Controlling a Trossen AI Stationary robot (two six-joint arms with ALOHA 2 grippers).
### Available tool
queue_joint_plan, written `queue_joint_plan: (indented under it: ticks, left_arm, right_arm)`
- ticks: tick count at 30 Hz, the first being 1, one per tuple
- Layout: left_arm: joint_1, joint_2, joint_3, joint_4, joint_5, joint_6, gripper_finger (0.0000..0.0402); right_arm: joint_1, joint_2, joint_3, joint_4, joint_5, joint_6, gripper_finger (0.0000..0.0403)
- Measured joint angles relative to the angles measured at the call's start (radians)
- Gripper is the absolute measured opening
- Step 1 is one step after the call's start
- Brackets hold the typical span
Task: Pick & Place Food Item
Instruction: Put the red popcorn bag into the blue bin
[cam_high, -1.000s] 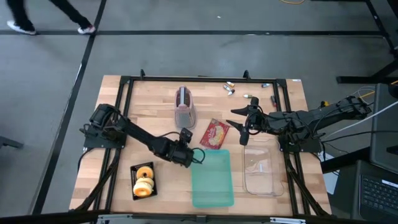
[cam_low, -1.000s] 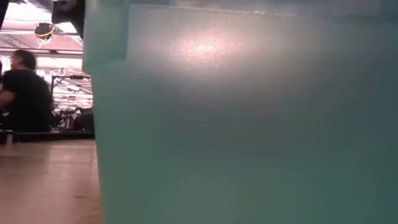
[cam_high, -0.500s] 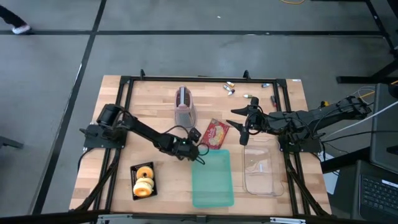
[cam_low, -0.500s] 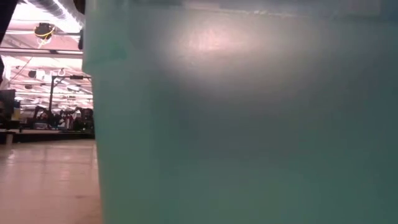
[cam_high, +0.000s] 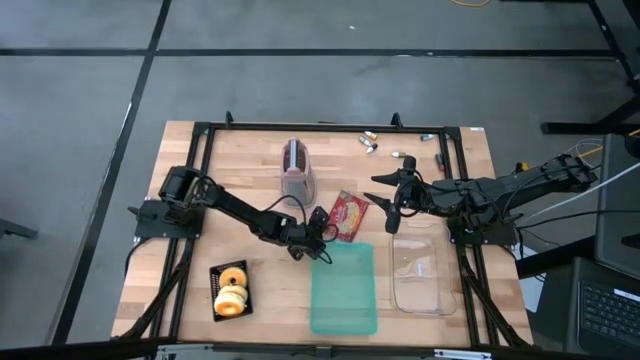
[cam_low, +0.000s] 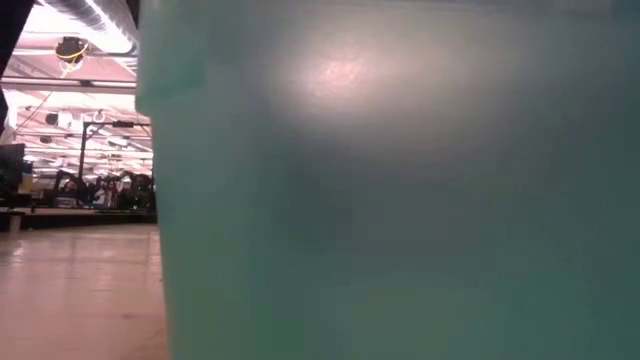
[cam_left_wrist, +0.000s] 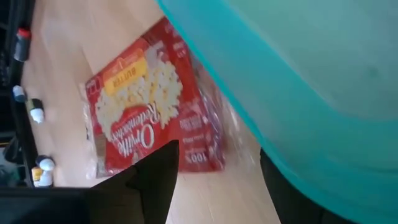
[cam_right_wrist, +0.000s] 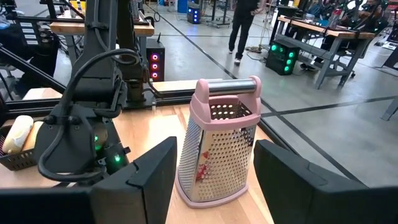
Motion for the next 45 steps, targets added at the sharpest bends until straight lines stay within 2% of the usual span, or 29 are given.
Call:
queue_joint_plan:
  ticks: [7, 13, 15, 18, 20, 22, 28, 32, 36, 45]
  left_arm:
    - [0.007, 0.071, 0.001, 0.163, -0.018, 0.036, 0.0223]
    - [0.011, 0.087, 0.003, 0.172, -0.081, -0.019, 0.0207]
    - [0.014, 0.087, 0.002, 0.170, -0.115, -0.056, 0.0177]
    - [0.022, 0.088, 0.005, 0.158, -0.160, -0.108, 0.0099]
    - [0.033, 0.088, 0.005, 0.161, -0.147, -0.133, 0.0037]
    - [0.044, 0.089, 0.004, 0.167, -0.126, -0.166, 0.0013]
    - [0.059, 0.086, 0.002, 0.177, -0.134, -0.212, 0.0002]
    - [0.074, 0.068, 0.002, 0.181, -0.198, -0.187, 0.0002]
    - [0.088, 0.032, -0.004, 0.152, -0.249, -0.156, 0.0002]
    - [0.098, -0.101, -0.002, 0.172, -0.261, -0.141, 0.0002]
  right_arm:
    - [0.000, 0.000, 0.000, 0.000, 0.000, 0.000, 0.0212]
    - [0.000, 0.000, 0.000, 0.000, 0.000, 0.000, 0.0212]
    - [0.000, 0.000, 0.000, 0.000, 0.000, 0.000, 0.0212]
    - [0.000, 0.000, 0.000, 0.001, 0.000, -0.001, 0.0212]
    - [0.000, 0.000, 0.000, 0.006, 0.000, -0.001, 0.0212]
    - [0.000, 0.000, 0.000, 0.011, 0.000, -0.001, 0.0212]
    - [0.000, 0.000, 0.000, 0.012, 0.000, 0.000, 0.0212]
    - [0.000, 0.000, 0.000, 0.015, 0.000, 0.001, 0.0212]
    - [0.000, 0.000, 0.000, 0.015, 0.000, 0.001, 0.0212]
    - [0.000, 0.000, 0.000, 0.016, 0.000, 0.000, 0.0212]
